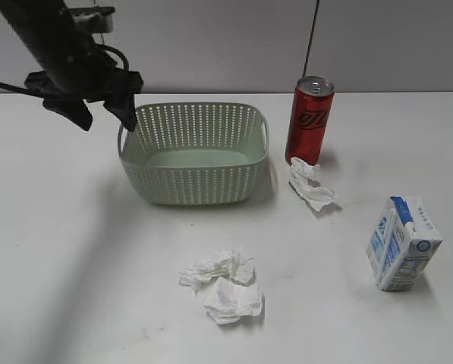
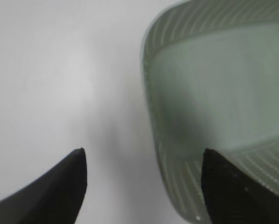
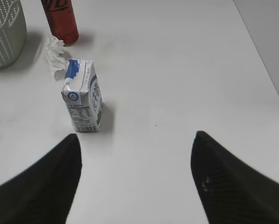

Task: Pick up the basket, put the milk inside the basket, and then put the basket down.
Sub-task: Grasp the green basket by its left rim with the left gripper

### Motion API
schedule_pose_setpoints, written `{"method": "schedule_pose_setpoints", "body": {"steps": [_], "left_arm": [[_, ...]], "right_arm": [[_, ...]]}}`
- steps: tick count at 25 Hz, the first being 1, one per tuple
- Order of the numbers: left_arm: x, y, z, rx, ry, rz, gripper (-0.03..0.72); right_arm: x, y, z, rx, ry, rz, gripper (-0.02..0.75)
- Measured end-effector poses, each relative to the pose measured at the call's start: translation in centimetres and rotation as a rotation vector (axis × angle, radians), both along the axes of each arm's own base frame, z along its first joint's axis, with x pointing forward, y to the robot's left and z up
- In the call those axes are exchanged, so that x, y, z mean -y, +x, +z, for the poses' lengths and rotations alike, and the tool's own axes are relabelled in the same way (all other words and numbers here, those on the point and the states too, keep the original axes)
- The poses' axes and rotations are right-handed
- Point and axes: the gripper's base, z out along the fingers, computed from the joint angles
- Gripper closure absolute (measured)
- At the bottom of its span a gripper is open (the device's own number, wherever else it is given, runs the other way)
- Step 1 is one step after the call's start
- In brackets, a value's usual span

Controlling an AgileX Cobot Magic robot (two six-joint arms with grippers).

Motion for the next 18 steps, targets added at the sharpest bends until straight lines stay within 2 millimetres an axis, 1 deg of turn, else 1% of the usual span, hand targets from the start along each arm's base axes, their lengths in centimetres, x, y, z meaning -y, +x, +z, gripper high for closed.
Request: {"method": "schedule_pose_setpoints", "body": {"steps": [2, 5, 7, 13, 15, 18], "left_arm": [[0.8, 1.0, -1.1, -0.022, -0.007, 0.006, 0.106], [1.7, 2.0, -2.0, -0.026, -0.021, 0.007, 0.106], [1.9, 2.3, -3.0, -0.042, -0.015, 0.005, 0.106], [2.1, 2.7, -7.0, -0.130, 0.016, 0.033, 0.106], [2.1, 2.8, -7.4, -0.137, 0.017, 0.039, 0.106], [2.1, 2.9, -7.3, -0.135, 0.009, 0.069, 0.120]], "right_arm": [[0.0, 0.0, 0.0, 0.000, 0.000, 0.000, 0.185], [0.0, 0.0, 0.0, 0.000, 0.000, 0.000, 0.185], [0.0, 0.0, 0.0, 0.000, 0.000, 0.000, 0.185], [0.0, 0.0, 0.0, 0.000, 0.000, 0.000, 0.185], [0.0, 0.0, 0.0, 0.000, 0.000, 0.000, 0.185], [0.0, 0.0, 0.0, 0.000, 0.000, 0.000, 0.185]]}}
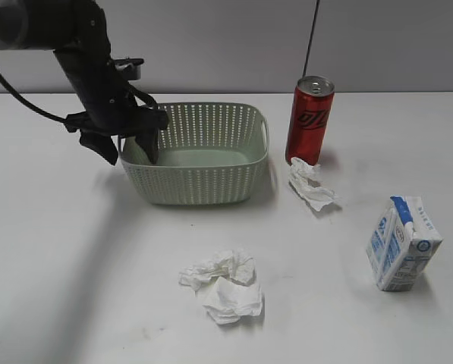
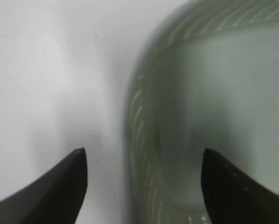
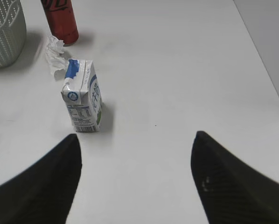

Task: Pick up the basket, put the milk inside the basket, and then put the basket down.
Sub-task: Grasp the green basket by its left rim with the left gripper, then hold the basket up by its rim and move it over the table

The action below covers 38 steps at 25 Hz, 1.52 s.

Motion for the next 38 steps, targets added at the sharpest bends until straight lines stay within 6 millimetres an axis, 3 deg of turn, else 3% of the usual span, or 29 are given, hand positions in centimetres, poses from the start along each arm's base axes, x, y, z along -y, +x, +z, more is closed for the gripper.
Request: {"method": "schedule_pose_setpoints", "body": {"steps": [6, 8, 10, 14, 17, 24, 31, 34, 38], "left_arm": [[0.0, 0.0, 0.0, -0.013, -0.006, 0.052, 0.155], [0.0, 0.0, -0.1, -0.014, -0.006, 0.055, 0.199], [0.0, 0.0, -0.1, -0.017, -0.006, 0.056, 0.302], [0.1, 0.0, -0.4, -0.032, -0.015, 0.062, 0.577], [0.1, -0.1, -0.4, -0.043, -0.017, 0.062, 0.688], [0.0, -0.7, 0.4, -0.076, -0.010, 0.055, 0.688], [-0.7, -3.1, 6.9, -0.058, 0.030, 0.009, 0.688], [0.1, -5.2, 9.8, -0.010, 0.028, -0.013, 0.688], [0.9, -10.2, 11.4, 0.035, 0.020, 0.006, 0.688]], "right_arm": [[0.0, 0.0, 0.0, 0.000, 0.000, 0.000, 0.185], [0.0, 0.0, 0.0, 0.000, 0.000, 0.000, 0.185], [0.0, 0.0, 0.0, 0.000, 0.000, 0.000, 0.185], [0.0, 0.0, 0.0, 0.000, 0.000, 0.000, 0.185], [0.0, 0.0, 0.0, 0.000, 0.000, 0.000, 0.185], [0.0, 0.0, 0.0, 0.000, 0.000, 0.000, 0.185], [0.0, 0.0, 0.0, 0.000, 0.000, 0.000, 0.185], [0.0, 0.0, 0.0, 0.000, 0.000, 0.000, 0.185], [0.0, 0.0, 0.0, 0.000, 0.000, 0.000, 0.185]]}}
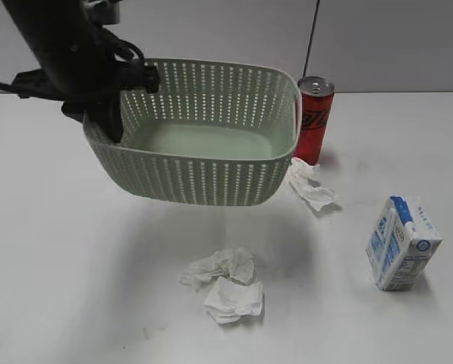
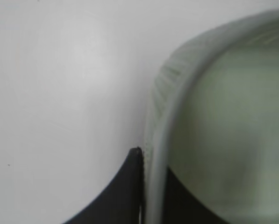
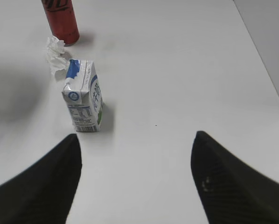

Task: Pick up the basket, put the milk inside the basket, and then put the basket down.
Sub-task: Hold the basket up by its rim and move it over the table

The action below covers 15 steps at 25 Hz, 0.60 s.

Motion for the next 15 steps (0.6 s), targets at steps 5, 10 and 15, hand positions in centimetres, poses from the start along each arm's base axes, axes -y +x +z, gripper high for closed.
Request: {"method": "schedule_pose_setpoints", "body": {"steps": [5, 10, 15], "left_arm": [[-2.1, -5.3, -0.9, 0.004, -0.042, 0.063, 0.688], [-3.5, -8.0, -1.8, 0.007, -0.076, 0.093, 0.688], [-3.9, -8.9, -3.6, -0.012, -0.069, 0.113, 0.688]], "right_arm": [[0.0, 0.0, 0.0, 0.000, 0.000, 0.000, 0.185], [0.0, 0.0, 0.0, -0.001, 0.009, -0.001, 0.185], [-0.1, 0.6, 0.0, -0.040, 0.024, 0.001, 0.185]]}}
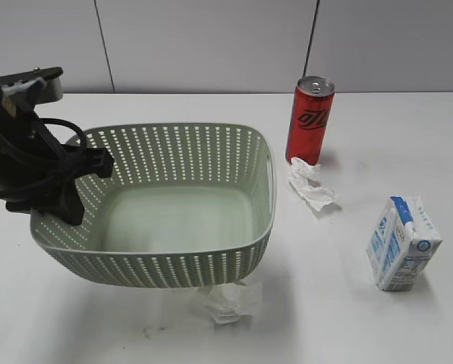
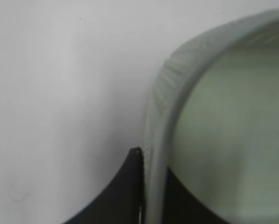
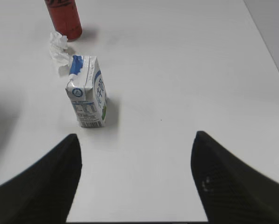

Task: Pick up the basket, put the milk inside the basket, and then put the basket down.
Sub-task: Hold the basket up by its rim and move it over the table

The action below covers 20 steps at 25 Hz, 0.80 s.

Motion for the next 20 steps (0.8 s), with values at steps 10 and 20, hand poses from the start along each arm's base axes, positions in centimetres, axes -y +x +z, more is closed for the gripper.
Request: {"method": "schedule_pose_setpoints", "body": {"steps": [10, 20], "left_arm": [[-0.1, 0.2, 0.0, 0.027, 0.006, -0.003, 0.688], [-0.1, 0.3, -0.1, 0.035, 0.017, -0.009, 0.688]], "right_arm": [[-1.7, 7.3, 2.6, -0.359, 0.133, 0.063, 0.185], [-3.1, 19.4, 1.1, -0.730, 0.167, 0.091, 0.258]]}}
